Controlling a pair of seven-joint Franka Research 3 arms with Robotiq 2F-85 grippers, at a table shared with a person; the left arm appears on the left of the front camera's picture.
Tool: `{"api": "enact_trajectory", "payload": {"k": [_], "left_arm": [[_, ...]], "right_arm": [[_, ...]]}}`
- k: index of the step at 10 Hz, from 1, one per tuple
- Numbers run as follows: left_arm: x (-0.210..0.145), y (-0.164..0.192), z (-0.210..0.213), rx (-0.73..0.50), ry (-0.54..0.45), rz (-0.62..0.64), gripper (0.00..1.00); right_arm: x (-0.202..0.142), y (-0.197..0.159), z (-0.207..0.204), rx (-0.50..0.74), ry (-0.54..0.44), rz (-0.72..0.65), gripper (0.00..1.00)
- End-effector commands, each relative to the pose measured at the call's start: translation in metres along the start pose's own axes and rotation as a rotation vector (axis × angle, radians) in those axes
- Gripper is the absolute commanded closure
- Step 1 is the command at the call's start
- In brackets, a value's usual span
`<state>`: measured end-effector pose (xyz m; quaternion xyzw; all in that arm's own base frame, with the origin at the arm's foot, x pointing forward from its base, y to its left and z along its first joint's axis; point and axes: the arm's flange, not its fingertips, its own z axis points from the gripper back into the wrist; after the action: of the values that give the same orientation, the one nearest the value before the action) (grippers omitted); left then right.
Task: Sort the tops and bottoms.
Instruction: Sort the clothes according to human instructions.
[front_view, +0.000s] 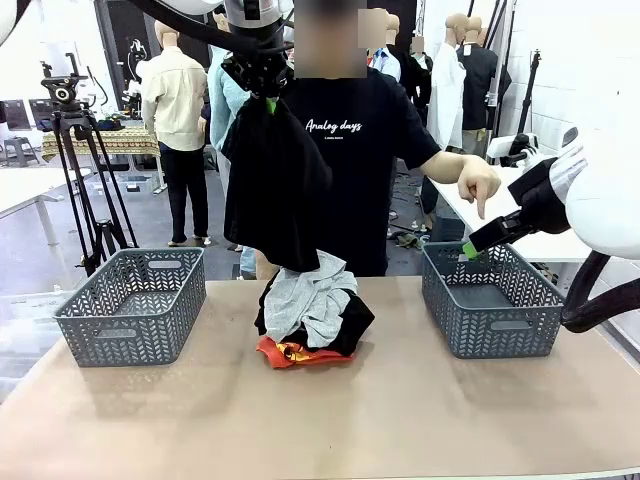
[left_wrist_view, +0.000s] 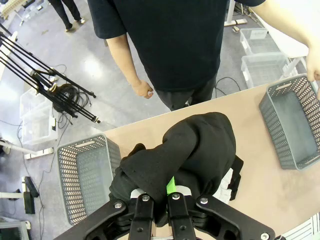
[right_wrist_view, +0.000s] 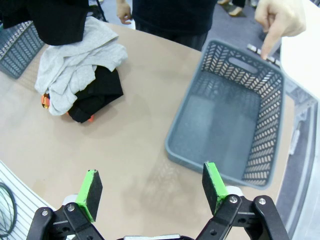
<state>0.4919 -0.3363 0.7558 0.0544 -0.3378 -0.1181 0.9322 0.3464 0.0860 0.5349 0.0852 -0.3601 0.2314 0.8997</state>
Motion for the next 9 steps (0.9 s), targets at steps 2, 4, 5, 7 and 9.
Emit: {"api": "enact_trajectory", "payload": {"k": [2, 4, 5, 7, 9], "left_arm": [[0.001, 0.003, 0.004, -0.002, -0.017, 0.003, 1.00], [0.001, 0.003, 0.004, -0.002, -0.017, 0.003, 1.00], [0.001, 0.003, 0.004, -0.002, -0.017, 0.003, 1.00], [0.000, 0.000, 0.000, 0.000, 0.000, 0.001, 1.00], [0.036, -0.029, -0.003, -0.093, -0.064, 0.008, 1.00]], "right_arm": [[-0.015, -0.027, 0.045, -0.004, 0.015, -0.046, 0.00], [-0.030, -0.048, 0.092, -0.029, -0.013, -0.064, 0.00], [-0.035, -0.056, 0.103, -0.033, -0.034, -0.079, 0.00], [-0.039, -0.061, 0.099, -0.002, -0.035, -0.103, 0.00], [-0.039, -0.065, 0.090, 0.021, -0.035, -0.136, 0.00]]}}
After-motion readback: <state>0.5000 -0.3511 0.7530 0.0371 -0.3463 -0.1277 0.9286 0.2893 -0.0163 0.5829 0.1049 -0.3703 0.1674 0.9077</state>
